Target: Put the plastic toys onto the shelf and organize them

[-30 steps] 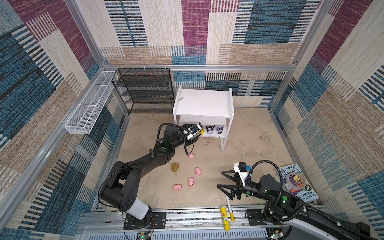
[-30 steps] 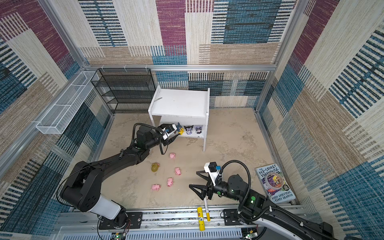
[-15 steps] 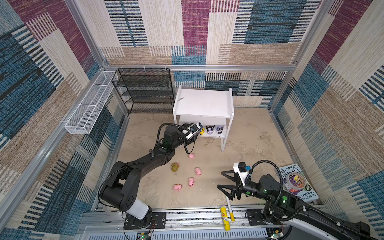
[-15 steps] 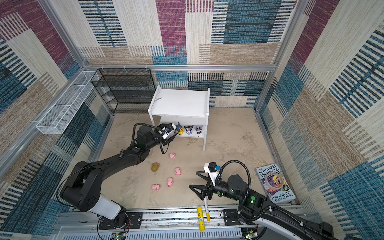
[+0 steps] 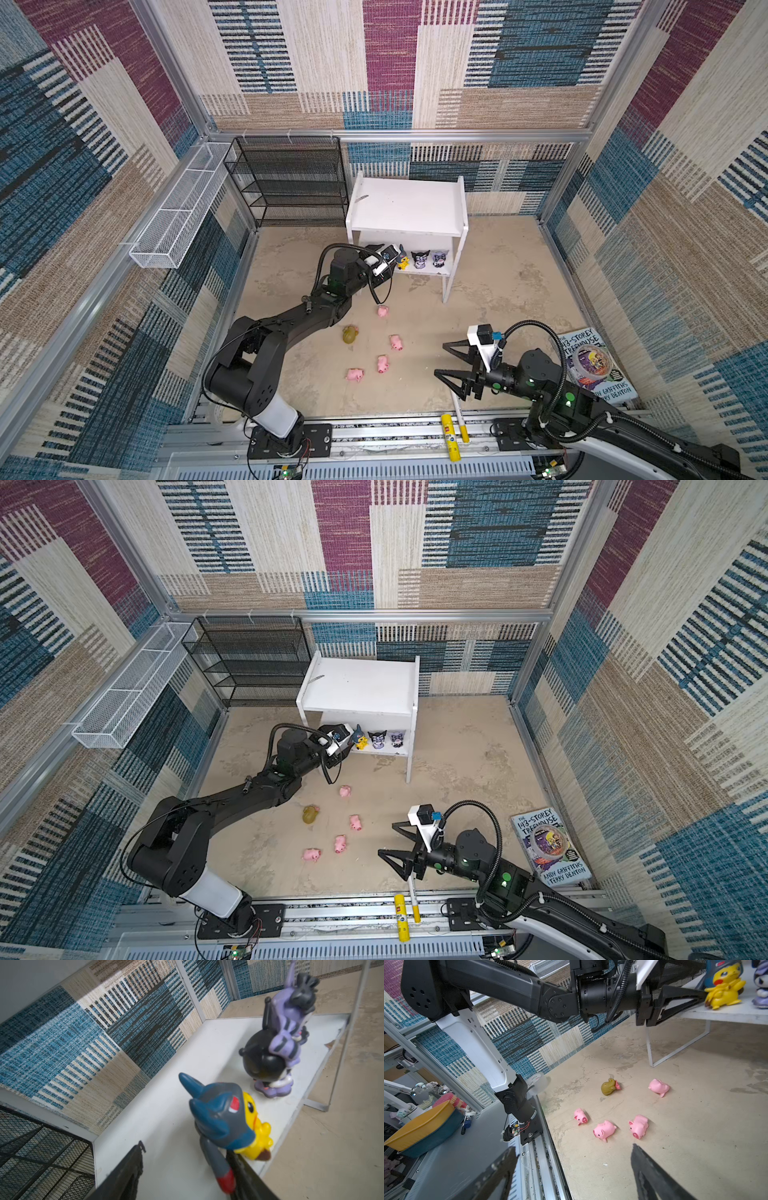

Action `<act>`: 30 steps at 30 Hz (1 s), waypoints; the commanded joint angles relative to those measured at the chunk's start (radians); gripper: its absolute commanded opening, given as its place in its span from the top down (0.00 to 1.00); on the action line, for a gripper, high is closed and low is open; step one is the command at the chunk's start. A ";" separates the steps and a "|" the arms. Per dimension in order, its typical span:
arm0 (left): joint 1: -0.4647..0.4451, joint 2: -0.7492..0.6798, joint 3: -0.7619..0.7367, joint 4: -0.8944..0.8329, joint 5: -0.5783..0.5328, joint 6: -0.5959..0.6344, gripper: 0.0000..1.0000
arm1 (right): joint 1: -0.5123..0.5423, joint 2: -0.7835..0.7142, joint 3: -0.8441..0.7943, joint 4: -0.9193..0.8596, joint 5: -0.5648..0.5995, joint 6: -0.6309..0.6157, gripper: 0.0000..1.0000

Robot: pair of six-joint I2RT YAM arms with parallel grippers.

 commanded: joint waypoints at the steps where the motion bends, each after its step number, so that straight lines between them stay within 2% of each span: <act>1: 0.001 0.008 0.015 0.043 -0.008 0.009 0.35 | 0.000 -0.005 -0.003 0.033 0.004 -0.001 0.13; 30: 0.001 -0.020 -0.016 0.053 -0.028 0.009 0.35 | 0.000 -0.020 -0.005 0.021 0.003 0.002 0.13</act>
